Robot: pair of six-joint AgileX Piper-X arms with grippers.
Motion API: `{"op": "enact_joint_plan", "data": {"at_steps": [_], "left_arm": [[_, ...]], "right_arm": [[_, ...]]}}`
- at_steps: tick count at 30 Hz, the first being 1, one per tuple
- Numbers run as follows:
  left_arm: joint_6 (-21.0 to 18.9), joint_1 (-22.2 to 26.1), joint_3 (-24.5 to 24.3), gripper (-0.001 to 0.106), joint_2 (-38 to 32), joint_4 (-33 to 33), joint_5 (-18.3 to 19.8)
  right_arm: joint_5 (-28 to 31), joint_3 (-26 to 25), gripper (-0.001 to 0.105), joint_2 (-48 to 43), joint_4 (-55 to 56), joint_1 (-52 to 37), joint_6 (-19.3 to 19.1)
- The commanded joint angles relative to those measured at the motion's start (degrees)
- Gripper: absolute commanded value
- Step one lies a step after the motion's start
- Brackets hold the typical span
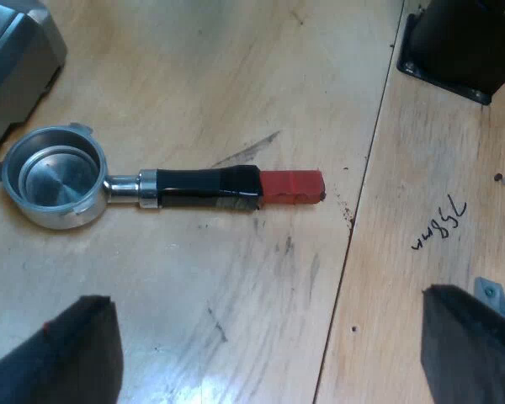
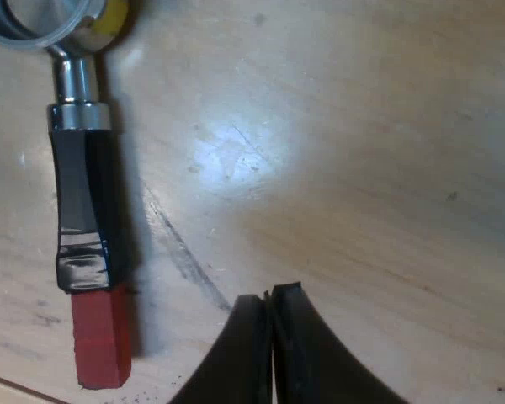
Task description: Put the handle in the coffee machine
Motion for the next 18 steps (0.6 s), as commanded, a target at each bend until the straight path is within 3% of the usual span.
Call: {"op": "enact_joint_plan", "data": {"at_steps": [1,8,10,12,18], "left_arm": [[0.4,-0.3,-0.3,0.074,0.1,1.1,1.4],[1.7,-0.3,-0.3,0.074,0.1,2.7,1.6],[1.9,-0.3,-0.3,0.074,0.1,2.5,1.0],[1.9,-0.3,0.1,0.074,0.1,1.3,-0.2],[1.6,-1.7,2.8,0.074,0.1,-0.5,-0.7]], "right_arm": [[-3.1,1.3,0.0,2.0,0.4,1.2,2.7],[0.6,5.1,0.0,2.1,-3.9,7.1,5.0],[2.8,6.3,0.0,2.3,-6.8,9.0,9.3],[3.2,6.9,0.0,2.8,-7.9,9.6,11.2],[2.1,7.2,0.0,7.6,-10.3,10.1,14.0]]}}
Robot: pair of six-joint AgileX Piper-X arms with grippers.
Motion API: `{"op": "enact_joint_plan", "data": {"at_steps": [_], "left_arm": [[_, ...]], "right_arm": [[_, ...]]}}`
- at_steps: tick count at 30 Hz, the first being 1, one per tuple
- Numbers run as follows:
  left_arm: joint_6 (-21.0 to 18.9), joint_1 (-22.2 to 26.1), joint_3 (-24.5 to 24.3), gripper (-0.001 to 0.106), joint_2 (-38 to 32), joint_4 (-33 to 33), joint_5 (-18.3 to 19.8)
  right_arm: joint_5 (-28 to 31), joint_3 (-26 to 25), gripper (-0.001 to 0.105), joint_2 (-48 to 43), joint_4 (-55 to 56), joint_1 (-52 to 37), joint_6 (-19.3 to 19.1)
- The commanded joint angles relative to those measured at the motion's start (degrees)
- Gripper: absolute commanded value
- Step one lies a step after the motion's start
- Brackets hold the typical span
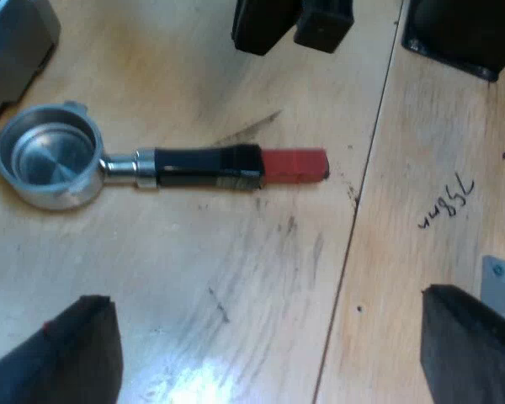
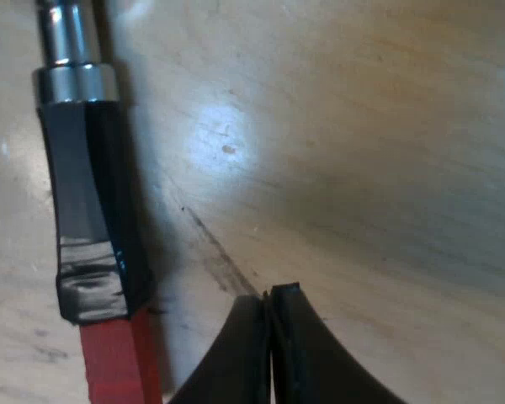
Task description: Put the handle in the coffee machine
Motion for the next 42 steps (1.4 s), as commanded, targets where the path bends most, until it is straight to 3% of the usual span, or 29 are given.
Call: {"op": "enact_joint_plan", "data": {"at_steps": [1,6,29,36,41,42], "left_arm": [[0.0,-1.8,1.3,0.074,0.1,-0.1,-0.3],[0.0,-3.5,2.6,0.074,0.1,-0.1,-2.5],[0.0,-3.2,2.5,0.074,0.1,-0.3,-3.2],[0.0,-2.7,2.5,0.074,0.1,-0.2,-3.7],[0.0,0.7,2.5,0.074,-1.4,1.1,-3.6],[0.0,1.4,2.5,0.074,-2.0,1.6,-3.6]], "right_arm": [[-1.5,0.1,0.0,2.9,-1.2,0.1,0.6],[-2.3,0.1,0.0,6.4,-3.1,0.1,1.3],[-6.6,0.1,0.0,18.8,-14.1,3.6,3.2],[-6.6,0.1,0.0,19.0,-14.1,8.5,7.1],[-7.2,0.1,0.0,19.0,-14.5,11.2,9.4],[-7.8,0.1,0.0,19.0,-17.5,13.6,11.4]]}}
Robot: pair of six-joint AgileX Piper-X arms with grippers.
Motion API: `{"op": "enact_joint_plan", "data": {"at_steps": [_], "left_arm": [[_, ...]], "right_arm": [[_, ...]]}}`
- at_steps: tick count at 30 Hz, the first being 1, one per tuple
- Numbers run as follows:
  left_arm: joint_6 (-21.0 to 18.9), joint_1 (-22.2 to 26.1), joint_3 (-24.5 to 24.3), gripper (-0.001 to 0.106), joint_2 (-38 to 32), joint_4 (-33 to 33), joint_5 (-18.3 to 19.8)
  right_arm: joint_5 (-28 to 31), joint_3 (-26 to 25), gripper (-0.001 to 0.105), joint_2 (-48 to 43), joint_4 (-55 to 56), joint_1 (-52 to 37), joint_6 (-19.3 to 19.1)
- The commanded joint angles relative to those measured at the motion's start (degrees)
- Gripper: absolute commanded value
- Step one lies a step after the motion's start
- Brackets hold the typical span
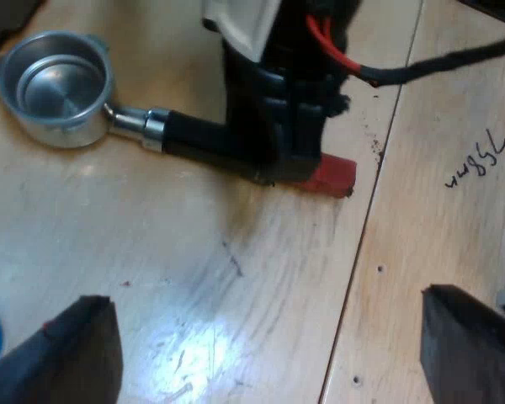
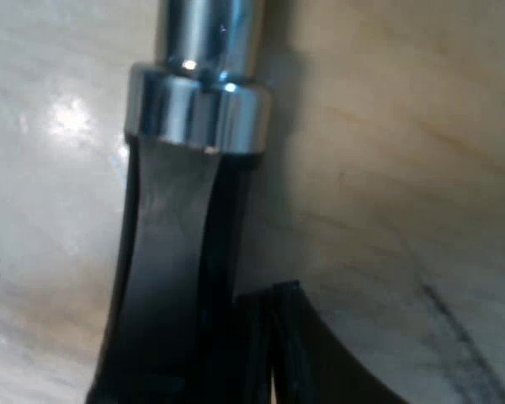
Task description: Put the handle in the coffee machine
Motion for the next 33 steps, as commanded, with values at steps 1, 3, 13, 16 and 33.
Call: {"op": "enact_joint_plan", "data": {"at_steps": [1,3,13,16,33], "left_arm": [[0.0,3.0,-0.1,0.074,-2.3,1.9,-0.6],[0.0,4.5,-0.1,0.074,-3.1,3.3,-0.6],[0.0,6.4,-0.1,0.074,-3.4,4.2,-1.5],[0.0,6.4,-0.1,0.074,-3.4,4.2,-2.0],[0.6,6.4,-0.1,0.074,-3.4,4.2,-3.3]], "right_arm": [[-3.1,0.5,0.0,1.2,-3.2,3.6,3.0],[-3.3,0.5,0.0,1.7,-6.5,4.7,5.1],[-6.4,0.5,0.0,5.6,-19.7,5.1,10.4],[-6.7,0.5,0.0,6.3,-24.6,5.1,12.4],[-3.1,0.5,0.0,5.8,-26.7,5.1,15.4]]}}
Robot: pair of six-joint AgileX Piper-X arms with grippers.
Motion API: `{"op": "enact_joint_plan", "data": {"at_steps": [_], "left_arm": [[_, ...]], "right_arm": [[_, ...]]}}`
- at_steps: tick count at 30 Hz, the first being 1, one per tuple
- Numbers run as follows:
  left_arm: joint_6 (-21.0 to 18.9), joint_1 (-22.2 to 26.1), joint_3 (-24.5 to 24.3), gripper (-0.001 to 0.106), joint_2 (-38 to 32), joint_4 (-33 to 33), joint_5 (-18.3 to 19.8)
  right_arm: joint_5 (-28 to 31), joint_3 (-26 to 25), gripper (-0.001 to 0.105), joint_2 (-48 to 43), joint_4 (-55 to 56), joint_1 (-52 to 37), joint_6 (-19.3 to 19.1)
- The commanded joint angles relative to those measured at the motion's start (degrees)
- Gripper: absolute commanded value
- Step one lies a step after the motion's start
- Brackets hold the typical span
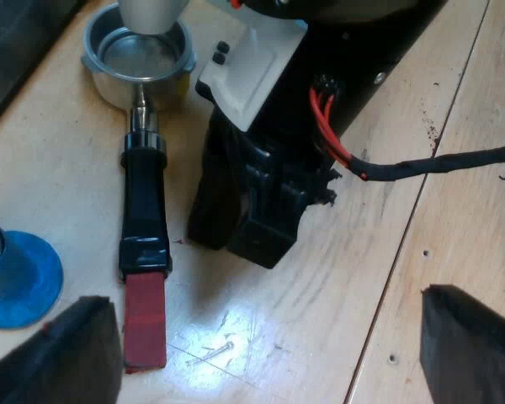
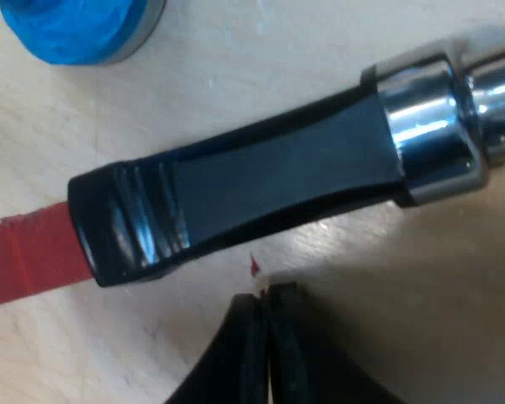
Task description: Put the handle in the coffee machine
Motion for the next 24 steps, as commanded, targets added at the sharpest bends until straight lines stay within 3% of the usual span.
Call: {"op": "enact_joint_plan", "data": {"at_steps": [1,9,11,17,20,22,24], "left_arm": [[0.1,0.0,-0.1,0.074,-0.1,-0.1,-0.5],[0.8,0.0,-0.1,0.074,-0.1,-0.1,-0.8],[0.8,0.0,-0.1,0.074,-0.1,-0.1,-0.8],[0.9,0.0,-0.1,0.074,-0.1,-0.1,-0.8],[0.9,0.0,-0.1,0.074,-0.1,-0.1,-0.8],[0.9,0.0,-0.1,0.074,-0.1,-0.1,-0.8],[0.9,0.0,-0.1,0.074,-0.1,-0.1,-0.8]], "right_arm": [[-0.5,0.1,0.0,-0.6,2.5,0.1,-0.1],[-0.1,0.1,0.0,-8.2,12.3,0.1,-2.2],[0.1,0.1,0.0,-11.5,15.0,0.1,-5.1],[3.1,0.0,0.001,-17.4,20.6,0.1,-8.5],[6.2,-1.1,0.022,-20.8,25.9,0.1,-10.9],[9.0,-2.7,0.049,-22.8,29.9,0.1,-12.3],[9.3,-3.8,0.063,-24.0,31.5,0.1,-14.0]]}}
